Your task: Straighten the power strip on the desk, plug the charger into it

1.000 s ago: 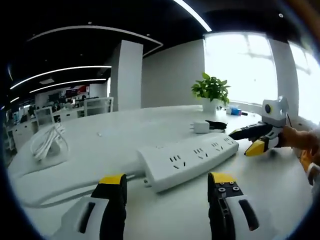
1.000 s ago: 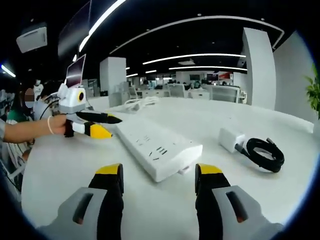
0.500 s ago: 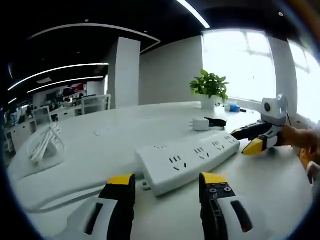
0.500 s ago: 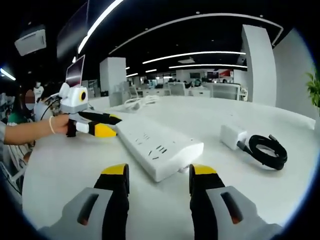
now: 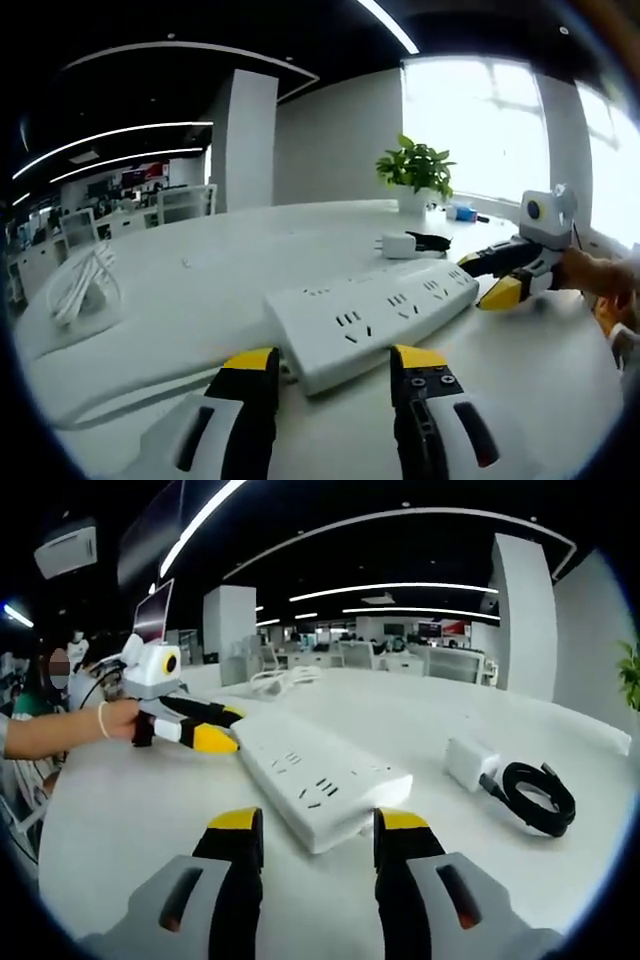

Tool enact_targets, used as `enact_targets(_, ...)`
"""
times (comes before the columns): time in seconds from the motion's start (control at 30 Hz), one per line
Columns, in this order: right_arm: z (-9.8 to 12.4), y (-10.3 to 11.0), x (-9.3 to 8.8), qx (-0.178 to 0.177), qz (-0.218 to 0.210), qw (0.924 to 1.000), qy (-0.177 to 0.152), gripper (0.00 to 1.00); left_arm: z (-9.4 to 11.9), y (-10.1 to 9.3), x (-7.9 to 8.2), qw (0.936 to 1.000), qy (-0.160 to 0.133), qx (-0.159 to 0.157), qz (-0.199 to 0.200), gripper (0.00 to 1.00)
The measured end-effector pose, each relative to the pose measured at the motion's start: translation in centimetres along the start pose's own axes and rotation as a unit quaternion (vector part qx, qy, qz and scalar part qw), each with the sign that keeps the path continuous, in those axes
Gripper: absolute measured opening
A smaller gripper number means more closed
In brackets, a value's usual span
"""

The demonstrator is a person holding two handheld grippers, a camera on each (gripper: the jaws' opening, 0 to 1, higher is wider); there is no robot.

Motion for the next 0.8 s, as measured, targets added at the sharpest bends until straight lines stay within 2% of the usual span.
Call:
enact_targets(0.23, 0.07, -0.3, -0.1, -0.015, 0.024, 0.9996, 0.005, 0.34, 0.1, -0.31, 0.03, 1.0, 0.005, -0.004, 0.002, 0.42)
enact_targets(0.8, -0.36, -0.75, 0.16, -0.01, 0.018, 0.9997, 0.016, 0.34, 0.11, -0.16, 0.13, 0.9999, 0.011, 0.009, 0.003, 0.4)
Point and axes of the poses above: the point that each gripper's makers call its tool centre point, and the gripper's own axes: z roughly backward along the fingers, y roughly to its left, x roughly out of its top, the point moved 5 cm from there along z, roughly backward along the fingers, and after that the axes turned 5 degrees about -y, right-handed, at the moved point
